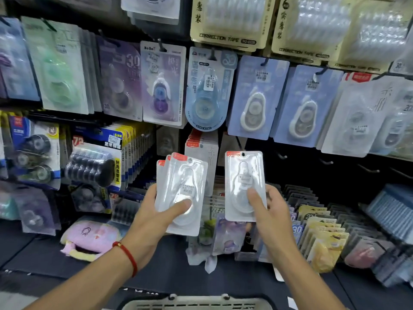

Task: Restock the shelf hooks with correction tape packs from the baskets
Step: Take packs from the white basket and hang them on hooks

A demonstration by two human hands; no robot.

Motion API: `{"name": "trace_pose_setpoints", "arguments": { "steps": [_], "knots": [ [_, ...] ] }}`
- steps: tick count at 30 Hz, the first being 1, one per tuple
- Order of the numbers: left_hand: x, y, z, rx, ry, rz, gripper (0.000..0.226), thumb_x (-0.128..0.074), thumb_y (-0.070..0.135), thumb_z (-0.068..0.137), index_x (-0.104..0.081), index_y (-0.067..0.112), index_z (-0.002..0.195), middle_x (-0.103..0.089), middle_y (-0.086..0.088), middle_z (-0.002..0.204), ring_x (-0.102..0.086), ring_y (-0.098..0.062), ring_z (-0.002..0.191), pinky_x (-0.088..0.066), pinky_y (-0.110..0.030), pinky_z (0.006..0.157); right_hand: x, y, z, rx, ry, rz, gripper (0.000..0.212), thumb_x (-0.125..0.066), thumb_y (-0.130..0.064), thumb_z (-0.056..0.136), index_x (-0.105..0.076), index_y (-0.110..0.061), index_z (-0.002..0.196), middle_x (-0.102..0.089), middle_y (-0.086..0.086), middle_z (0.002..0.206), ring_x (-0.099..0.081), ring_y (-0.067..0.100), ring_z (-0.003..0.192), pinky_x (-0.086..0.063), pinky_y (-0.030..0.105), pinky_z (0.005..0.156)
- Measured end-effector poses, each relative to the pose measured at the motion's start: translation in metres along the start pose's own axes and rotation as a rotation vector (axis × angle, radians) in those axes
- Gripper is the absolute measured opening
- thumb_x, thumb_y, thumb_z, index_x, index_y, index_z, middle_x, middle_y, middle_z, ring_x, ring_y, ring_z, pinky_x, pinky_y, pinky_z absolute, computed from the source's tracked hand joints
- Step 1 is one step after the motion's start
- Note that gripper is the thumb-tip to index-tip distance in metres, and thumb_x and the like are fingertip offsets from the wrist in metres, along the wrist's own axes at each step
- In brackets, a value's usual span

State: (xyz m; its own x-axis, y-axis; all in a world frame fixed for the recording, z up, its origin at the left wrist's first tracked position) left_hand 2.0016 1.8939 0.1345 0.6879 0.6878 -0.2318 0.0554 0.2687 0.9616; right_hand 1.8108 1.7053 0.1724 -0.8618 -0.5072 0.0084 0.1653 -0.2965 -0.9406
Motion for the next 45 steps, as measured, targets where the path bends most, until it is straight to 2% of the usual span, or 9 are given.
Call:
{"name": "trace_pose_setpoints", "arguments": {
  "steps": [5,18,22,25,28,32,37,39,45],
  "knots": [
    [-0.005,0.001,-0.002,0.004,0.01,-0.019,0.081,-0.094,0.044,0.056,-0.061,0.033,0.129,-0.077,0.004,0.12,-0.074,-0.021,0.112,-0.059,-0.046,0.095,-0.004,-0.001,0.007,0.018,0.045,0.004,0.007,-0.065,-0.033,0.104,-0.068,-0.031,0.111,-0.077,-0.017,0.098,-0.074,0.001,0.08,-0.056,0.018,0.06],
    [-0.008,0.004,-0.003,-0.005,0.03,-0.036,0.084,-0.093,0.043,0.053,-0.061,0.029,0.13,-0.077,0.001,0.121,-0.074,-0.024,0.113,-0.056,-0.052,0.103,0.007,-0.003,0.01,0.051,0.168,-0.003,0.011,-0.071,-0.034,0.099,-0.07,-0.026,0.107,-0.078,-0.011,0.092,-0.072,0.012,0.056,-0.053,0.023,0.045],
    [-0.009,0.004,-0.004,-0.011,0.029,-0.037,0.082,-0.093,0.043,0.054,-0.061,0.031,0.129,-0.077,0.002,0.121,-0.074,-0.022,0.113,-0.057,-0.049,0.1,0.002,0.014,0.015,-0.077,0.055,-0.158,0.039,-0.067,-0.049,0.099,-0.062,-0.021,0.126,-0.076,-0.008,0.11,-0.076,0.011,0.085,-0.065,0.041,0.072],
    [-0.012,0.005,-0.005,-0.027,0.021,-0.028,0.084,-0.093,0.042,0.054,-0.06,0.029,0.13,-0.077,0.004,0.121,-0.074,-0.019,0.112,-0.061,-0.037,0.091,0.005,0.033,0.011,-0.19,-0.028,-0.511,0.055,-0.061,-0.05,0.102,-0.049,-0.02,0.147,-0.06,0.001,0.142,-0.062,0.019,0.123,-0.05,0.036,0.096],
    [-0.015,0.004,-0.007,-0.046,0.001,-0.005,0.084,-0.095,0.04,0.055,-0.058,0.028,0.13,-0.077,0.005,0.119,-0.075,-0.015,0.109,-0.061,-0.024,0.081,-0.022,0.026,-0.004,-0.142,-0.165,-0.248,0.017,-0.066,-0.038,0.102,-0.07,-0.03,0.116,-0.076,-0.005,0.118,-0.071,0.008,0.102,-0.058,0.025,0.084],
    [-0.023,0.002,-0.009,-0.058,-0.04,0.033,0.087,-0.1,0.043,0.056,-0.057,0.029,0.13,-0.077,0.007,0.12,-0.075,-0.013,0.11,-0.06,-0.02,0.081,-0.065,0.012,-0.027,-0.061,-0.342,-0.118,0.026,-0.073,-0.06,0.088,-0.075,-0.039,0.104,-0.078,-0.012,0.101,-0.075,0.01,0.089,-0.059,0.021,0.073],
    [-0.027,0.003,-0.013,-0.049,-0.016,0.0,0.093,-0.093,0.068,0.055,-0.057,0.03,0.132,-0.077,0.007,0.121,-0.075,-0.012,0.108,-0.061,-0.022,0.079,-0.066,0.012,-0.03,-0.064,-0.295,-0.04,0.026,-0.08,-0.044,0.091,-0.073,-0.027,0.109,-0.08,-0.002,0.097,-0.078,0.019,0.088,-0.062,0.028,0.068],
    [-0.026,0.002,-0.014,-0.026,-0.015,-0.008,0.076,-0.086,0.063,0.072,-0.058,0.029,0.134,-0.076,0.004,0.123,-0.075,-0.015,0.11,-0.063,-0.025,0.079,-0.06,0.011,-0.028,-0.081,-0.249,0.016,0.03,-0.074,-0.045,0.087,-0.069,-0.025,0.109,-0.08,-0.005,0.096,-0.077,0.01,0.086,-0.055,0.017,0.061],
    [-0.02,0.001,-0.011,-0.033,0.038,-0.004,0.053,-0.077,0.05,0.08,-0.062,0.031,0.127,-0.078,0.01,0.114,-0.076,-0.009,0.104,-0.06,-0.02,0.076,-0.014,0.003,-0.009,-0.014,0.04,0.046,0.02,-0.07,-0.034,0.098,-0.061,-0.027,0.114,-0.078,-0.003,0.104,-0.076,0.014,0.093,-0.057,0.028,0.068]
  ]
}}
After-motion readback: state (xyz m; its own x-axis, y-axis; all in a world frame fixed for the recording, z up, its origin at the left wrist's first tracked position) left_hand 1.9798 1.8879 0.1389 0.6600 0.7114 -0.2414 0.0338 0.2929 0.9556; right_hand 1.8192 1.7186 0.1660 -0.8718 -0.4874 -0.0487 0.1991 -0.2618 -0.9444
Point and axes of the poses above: each hand's wrist, its own z-axis towards the middle knuckle, its own x-axis out of the back of the hand, y = z × x, the point moved 8 cm from there along z, towards the middle knuckle
